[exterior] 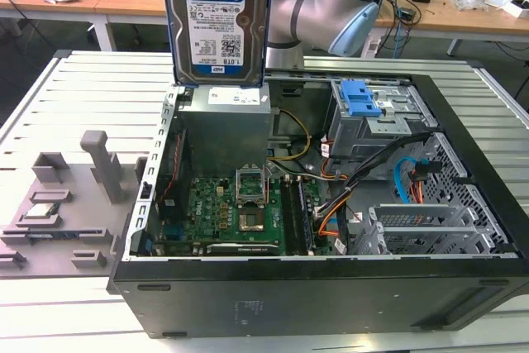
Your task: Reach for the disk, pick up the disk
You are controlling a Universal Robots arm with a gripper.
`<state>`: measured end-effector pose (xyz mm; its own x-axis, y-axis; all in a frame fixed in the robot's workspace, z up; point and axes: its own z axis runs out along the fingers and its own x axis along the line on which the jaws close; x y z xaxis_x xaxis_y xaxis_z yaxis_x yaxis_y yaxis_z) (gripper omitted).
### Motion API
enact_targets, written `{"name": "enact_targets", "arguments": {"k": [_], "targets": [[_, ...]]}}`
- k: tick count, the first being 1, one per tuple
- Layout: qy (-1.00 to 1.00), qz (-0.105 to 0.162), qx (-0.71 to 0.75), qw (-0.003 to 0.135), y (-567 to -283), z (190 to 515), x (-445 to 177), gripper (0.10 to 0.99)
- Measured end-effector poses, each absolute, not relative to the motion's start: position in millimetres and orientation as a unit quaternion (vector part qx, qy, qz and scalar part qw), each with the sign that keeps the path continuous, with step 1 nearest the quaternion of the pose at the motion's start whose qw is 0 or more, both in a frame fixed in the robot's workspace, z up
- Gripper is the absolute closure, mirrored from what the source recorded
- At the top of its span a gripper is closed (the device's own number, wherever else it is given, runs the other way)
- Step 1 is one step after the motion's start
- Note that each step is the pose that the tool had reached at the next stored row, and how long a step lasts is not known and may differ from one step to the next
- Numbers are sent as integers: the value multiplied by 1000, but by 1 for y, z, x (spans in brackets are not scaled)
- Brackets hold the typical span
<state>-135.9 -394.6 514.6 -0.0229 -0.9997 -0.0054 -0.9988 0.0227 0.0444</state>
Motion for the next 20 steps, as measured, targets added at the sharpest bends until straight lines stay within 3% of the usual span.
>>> {"name": "enact_targets", "arguments": {"k": [20], "targets": [[-715, -18, 699, 14, -417, 514, -136, 718]]}}
